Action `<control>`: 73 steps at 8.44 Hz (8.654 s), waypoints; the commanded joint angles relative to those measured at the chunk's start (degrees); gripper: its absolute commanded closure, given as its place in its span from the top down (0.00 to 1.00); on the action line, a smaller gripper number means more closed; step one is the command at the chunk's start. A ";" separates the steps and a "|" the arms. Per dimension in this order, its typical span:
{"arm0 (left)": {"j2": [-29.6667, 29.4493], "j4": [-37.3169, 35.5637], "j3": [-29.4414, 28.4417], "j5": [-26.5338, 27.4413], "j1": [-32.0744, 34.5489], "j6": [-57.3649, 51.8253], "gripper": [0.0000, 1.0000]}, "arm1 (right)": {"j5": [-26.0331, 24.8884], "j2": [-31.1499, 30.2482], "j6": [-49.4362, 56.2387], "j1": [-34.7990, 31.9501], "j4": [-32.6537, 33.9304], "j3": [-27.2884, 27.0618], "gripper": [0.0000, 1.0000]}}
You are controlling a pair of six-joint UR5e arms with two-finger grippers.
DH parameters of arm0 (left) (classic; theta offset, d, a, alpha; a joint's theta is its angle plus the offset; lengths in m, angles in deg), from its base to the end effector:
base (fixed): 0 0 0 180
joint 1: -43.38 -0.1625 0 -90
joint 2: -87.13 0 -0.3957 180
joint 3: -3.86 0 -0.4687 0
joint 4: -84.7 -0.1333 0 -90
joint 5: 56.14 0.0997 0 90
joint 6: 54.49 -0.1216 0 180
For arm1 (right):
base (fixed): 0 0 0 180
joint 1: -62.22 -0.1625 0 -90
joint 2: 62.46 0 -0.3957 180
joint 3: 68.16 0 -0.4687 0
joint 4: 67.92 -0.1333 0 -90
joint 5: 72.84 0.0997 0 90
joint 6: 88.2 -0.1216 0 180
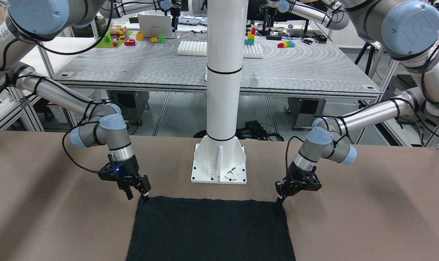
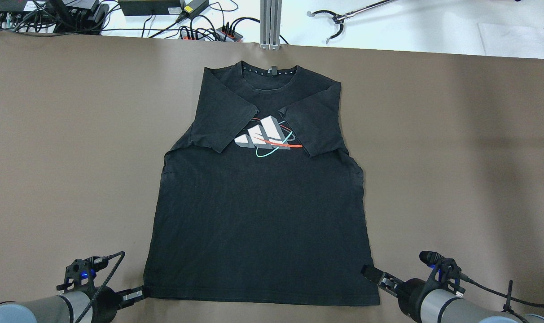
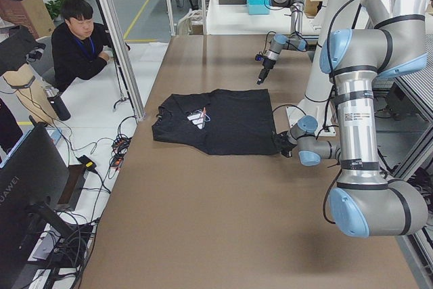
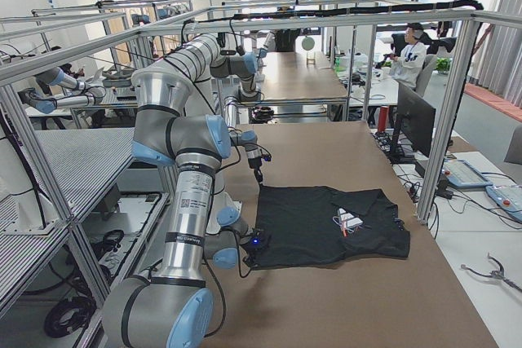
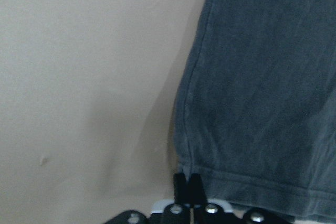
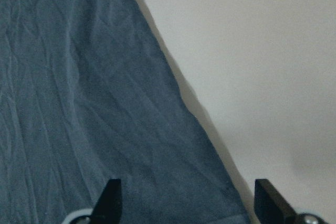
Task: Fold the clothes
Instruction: 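Grasp the hem corners with both grippers, then lift the hem with both grippers and carry it toward the collar, then lower the hem onto the collar edge with both grippers and release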
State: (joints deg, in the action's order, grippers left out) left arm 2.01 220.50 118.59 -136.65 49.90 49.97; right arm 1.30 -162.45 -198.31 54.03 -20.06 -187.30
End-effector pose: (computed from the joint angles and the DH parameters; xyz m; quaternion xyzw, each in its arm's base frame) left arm 0.5365 -0.2157 0.3562 0.0319 0.5437 -0.1966 0.8153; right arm -0.4955 -0.2396 0.3672 0.0656 -0.5144 0.2765 0.8091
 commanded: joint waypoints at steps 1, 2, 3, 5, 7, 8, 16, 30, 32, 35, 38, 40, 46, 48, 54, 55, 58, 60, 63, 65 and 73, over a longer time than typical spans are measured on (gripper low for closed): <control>-0.13 0.00 0.06 0.00 -0.02 -0.05 0.00 | -1.70 0.05 -1.59 3.00 1.63 3.63 0.90; -0.04 0.00 0.06 0.00 -0.02 -0.05 0.00 | -2.67 -0.04 -1.85 3.70 1.27 3.74 0.87; -0.13 0.00 0.06 0.00 -0.02 -0.05 0.00 | -3.38 -0.04 -4.12 4.84 1.10 3.82 0.73; -0.13 0.00 0.06 0.00 -0.02 -0.05 0.00 | -4.44 0.22 -5.36 5.82 0.83 3.39 0.51; -0.21 0.00 0.06 0.09 -0.02 -0.05 0.00 | -4.62 0.23 -5.37 6.52 0.83 3.30 0.46; -0.13 0.00 0.15 0.70 -0.02 -0.05 0.00 | -4.62 0.23 -5.37 6.52 0.83 3.21 0.35; -0.99 -14.85 14.96 -10.49 11.36 -2.49 0.00 | -3.74 -0.04 12.75 3.73 1.71 -7.84 0.00; -13.61 -51.68 25.67 -49.13 28.33 -33.71 0.00 | 46.43 4.66 42.44 -15.75 24.56 -20.56 0.00; -8.06 -51.77 32.64 -49.30 23.46 -33.18 0.00 | 51.96 2.51 42.44 -13.87 24.74 -24.47 0.00; -7.94 -51.94 33.72 -50.19 23.88 -33.09 0.00 | 52.78 2.86 42.35 -14.39 33.05 -30.08 0.00; -15.91 -51.86 23.66 -48.87 34.30 -33.27 0.00 | 52.16 5.75 42.27 -23.58 36.34 -26.00 0.00; -22.25 -51.86 15.13 -47.12 41.69 -33.62 0.00 | 51.81 12.59 42.44 -32.72 36.43 -16.44 0.00; -30.87 -51.68 4.13 -44.21 48.14 -34.41 0.00 | 48.39 22.36 42.62 -42.08 36.60 -4.01 0.00; -36.14 -51.24 -2.89 -41.40 48.32 -34.50 0.00 | 46.98 24.39 42.53 -42.08 36.60 -1.90 0.00; -40.02 -31.83 -25.48 -37.36 48.32 -34.76 0.00 | 43.29 32.46 44.46 -41.73 35.99 13.02 0.00; -40.73 -30.16 -28.30 -36.05 48.06 -34.76 0.00 | 42.50 33.96 44.46 -41.38 35.81 15.75 0.00; -41.78 -25.76 -32.45 -34.80 46.48 -34.76 0.00 | 40.83 36.78 44.38 -40.94 29.15 23.75 0.03; -45.02 -25.75 -35.96 -34.72 45.43 -34.68 0.01 | 40.30 38.36 44.38 -40.67 28.52 26.23 0.15; -45.57 -25.40 -36.94 -33.22 45.51 -34.94 0.38 | 37.31 38.63 44.46 -40.15 28.43 26.68 0.84; -44.61 -22.69 -35.81 -34.35 48.04 -40.53 0.95 | 37.39 39.34 44.99 -40.32 28.52 25.80 0.94; -12.44 0.33 -19.10 -41.31 38.31 -42.77 0.95 | 37.13 36.35 47.71 -36.63 28.17 20.00 0.94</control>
State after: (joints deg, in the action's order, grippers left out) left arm -15.46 216.03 97.80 -178.05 91.43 5.82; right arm 38.61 -125.99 -150.45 16.51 8.14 -166.93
